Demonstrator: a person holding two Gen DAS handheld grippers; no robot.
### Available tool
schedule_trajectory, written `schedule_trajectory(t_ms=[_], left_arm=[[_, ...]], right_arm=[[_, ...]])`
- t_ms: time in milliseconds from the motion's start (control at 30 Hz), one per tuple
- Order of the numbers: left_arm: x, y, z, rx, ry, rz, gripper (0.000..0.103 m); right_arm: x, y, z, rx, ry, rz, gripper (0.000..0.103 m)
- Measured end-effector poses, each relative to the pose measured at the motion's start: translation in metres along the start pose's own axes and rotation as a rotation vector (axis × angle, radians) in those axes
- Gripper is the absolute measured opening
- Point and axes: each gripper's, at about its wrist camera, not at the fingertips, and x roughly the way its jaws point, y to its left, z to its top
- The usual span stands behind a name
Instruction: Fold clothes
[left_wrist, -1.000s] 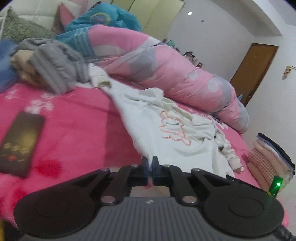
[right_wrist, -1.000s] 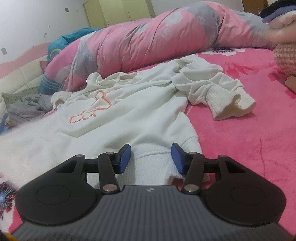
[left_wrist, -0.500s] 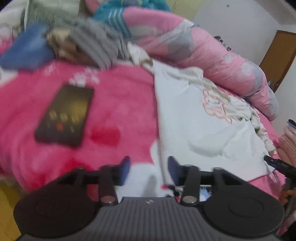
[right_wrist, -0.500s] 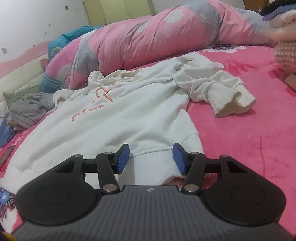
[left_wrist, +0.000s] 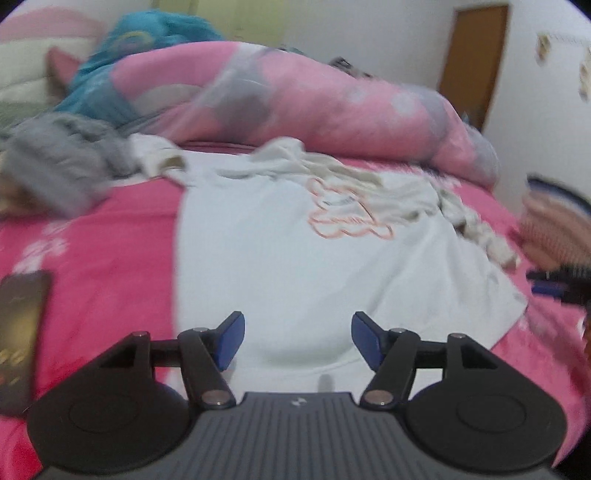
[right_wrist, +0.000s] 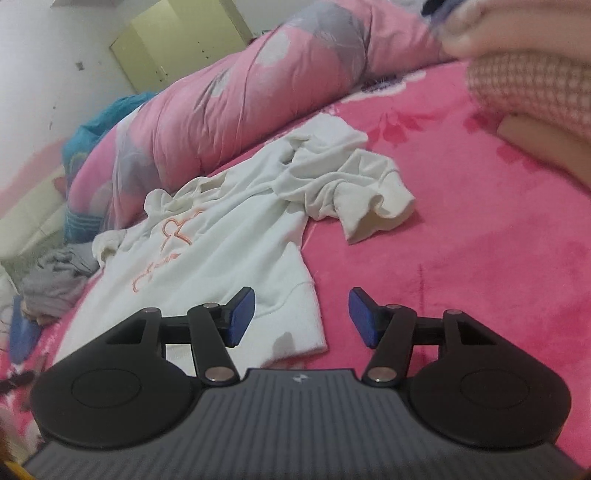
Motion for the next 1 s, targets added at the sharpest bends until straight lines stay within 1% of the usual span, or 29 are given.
schedule_trajectory(t_ms=[67, 100, 200, 267, 333, 400, 467, 500, 600, 733, 767, 800, 833, 933, 1000], left_arm=[[0.015, -0.012, -0.003, 0.044, 0.010, 0.016, 0.065], [0.020, -0.015, -0.006, 0.050, 0.017, 0.017, 0.065], [0.034, -0.014, -0.015, 0.030, 0.044, 0.022, 0.065], [0.036, -0.010, -0.021, 0.016, 0.037, 0.020, 0.064], [0.035, -0.005, -0.027, 0.004, 0.023, 0.017, 0.064], [0.035, -0.002, -0.032, -0.005, 0.008, 0.014, 0.064], [0.033, 0.002, -0.035, -0.007, -0.009, 0.006, 0.065], [0.033, 0.002, -0.036, -0.008, -0.017, 0.002, 0.065], [0.033, 0.004, -0.039, -0.016, -0.037, -0.014, 0.066], [0.033, 0.008, -0.042, -0.032, -0.053, -0.043, 0.069], [0.033, 0.008, -0.043, -0.032, -0.057, -0.051, 0.070], [0.033, 0.009, -0.044, -0.033, -0.062, -0.059, 0.071], [0.032, 0.010, -0.045, -0.034, -0.067, -0.065, 0.071], [0.032, 0.013, -0.047, -0.052, -0.080, -0.090, 0.074], [0.032, 0.015, -0.047, -0.063, -0.084, -0.106, 0.075]], right_arm=[[0.013, 0.001, 0.001, -0.012, 0.037, -0.002, 0.056], [0.019, 0.002, 0.001, -0.019, 0.056, -0.005, 0.056], [0.034, 0.001, 0.002, -0.013, 0.099, -0.009, 0.056], [0.037, 0.001, 0.000, -0.015, 0.097, -0.001, 0.055], [0.035, 0.001, -0.002, -0.016, 0.094, 0.001, 0.052], [0.032, 0.000, -0.003, -0.011, 0.096, 0.003, 0.041], [0.029, 0.001, -0.005, -0.010, 0.107, 0.010, 0.032], [0.027, 0.002, -0.006, -0.014, 0.112, 0.008, 0.030], [0.029, 0.005, -0.007, -0.024, 0.121, -0.018, 0.030], [0.036, 0.005, -0.003, 0.032, 0.120, -0.041, 0.030], [0.037, 0.007, -0.002, 0.036, 0.121, -0.046, 0.027], [0.036, 0.008, -0.002, 0.037, 0.125, -0.044, 0.016], [0.035, 0.010, -0.001, 0.037, 0.128, -0.041, 0.014], [0.034, 0.014, -0.002, 0.037, 0.143, -0.052, 0.014], [0.036, 0.014, -0.002, 0.052, 0.150, -0.063, 0.016]])
